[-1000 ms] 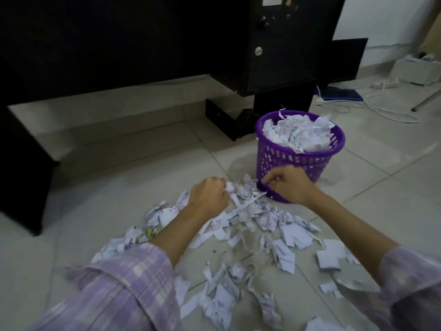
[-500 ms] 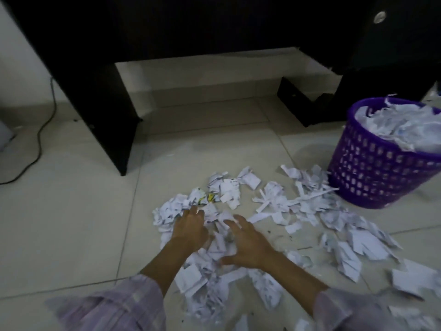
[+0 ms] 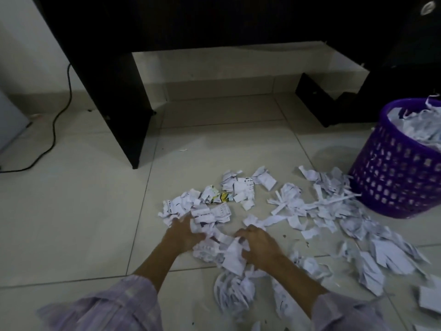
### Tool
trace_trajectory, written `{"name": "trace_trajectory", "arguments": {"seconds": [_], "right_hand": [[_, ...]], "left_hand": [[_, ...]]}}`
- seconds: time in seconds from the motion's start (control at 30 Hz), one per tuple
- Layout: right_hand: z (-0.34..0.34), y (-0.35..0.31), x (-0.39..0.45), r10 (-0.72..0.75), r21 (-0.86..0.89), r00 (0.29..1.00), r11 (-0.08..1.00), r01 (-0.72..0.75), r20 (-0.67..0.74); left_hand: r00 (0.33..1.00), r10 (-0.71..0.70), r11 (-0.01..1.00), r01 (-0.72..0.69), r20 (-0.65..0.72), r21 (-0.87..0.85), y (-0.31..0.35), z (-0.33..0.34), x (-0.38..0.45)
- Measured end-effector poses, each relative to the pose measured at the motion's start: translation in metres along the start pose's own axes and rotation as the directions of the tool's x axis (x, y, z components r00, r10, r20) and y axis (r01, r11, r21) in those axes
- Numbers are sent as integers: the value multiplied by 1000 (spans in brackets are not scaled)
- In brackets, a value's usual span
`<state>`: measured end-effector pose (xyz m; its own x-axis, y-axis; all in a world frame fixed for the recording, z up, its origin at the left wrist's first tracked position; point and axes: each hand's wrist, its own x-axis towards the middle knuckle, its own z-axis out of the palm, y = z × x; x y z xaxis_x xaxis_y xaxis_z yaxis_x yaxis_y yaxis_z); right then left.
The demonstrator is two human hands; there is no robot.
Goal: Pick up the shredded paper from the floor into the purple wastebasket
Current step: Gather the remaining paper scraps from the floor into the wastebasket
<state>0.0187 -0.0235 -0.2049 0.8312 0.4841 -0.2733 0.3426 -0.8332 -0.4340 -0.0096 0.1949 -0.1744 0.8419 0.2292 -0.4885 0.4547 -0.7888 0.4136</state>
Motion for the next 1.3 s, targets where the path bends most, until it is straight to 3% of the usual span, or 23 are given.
{"name": "trace_trajectory", "arguments": {"seconds": [0.13,0.27,0.37,0.5,0.6,0.7,0.77,0.83,1.0,1.07,1.17,1.3], "right_hand": [[-9,23,-4,91,50,993,995,-87,-78],[-16,43,-6,154,190,972,974,-120,-176],[-19,50,-10,203,343,956,932,-122,-212],[-19,44,-10,285,582,952,794,-172,-108],[-24,40,-10,298,639,954,727,-251,36],[-31,37,-13,252,703,967,682,-202,33],[-31,38,-12,229,650,972,746,-146,-45],[-31,41,-12,196,554,976,825,-111,-97],[-40,44,-20,107,275,994,955,-113,35],[-46,40,-32,113,117,985,985,-129,133],[-47,35,-56,44,-72,973,997,-29,228],[-28,34,-77,58,-347,946,936,59,319]], "left_hand": [[991,22,999,-27,130,37,10,17,3],[978,178,984,-174,113,-48,40,33,0],[973,207,972,-193,101,-134,70,45,3],[982,124,948,-76,139,-310,105,53,4],[968,74,897,41,240,-441,120,51,2],[946,108,823,87,305,-562,124,45,-5],[944,144,792,69,296,-607,120,45,-8],[955,198,839,-48,220,-542,115,46,-5],[910,401,897,-366,106,-249,92,43,7],[875,459,881,-427,153,-203,81,43,11],[806,541,839,-536,241,-89,62,49,9],[807,462,834,-537,368,130,41,65,3]]}}
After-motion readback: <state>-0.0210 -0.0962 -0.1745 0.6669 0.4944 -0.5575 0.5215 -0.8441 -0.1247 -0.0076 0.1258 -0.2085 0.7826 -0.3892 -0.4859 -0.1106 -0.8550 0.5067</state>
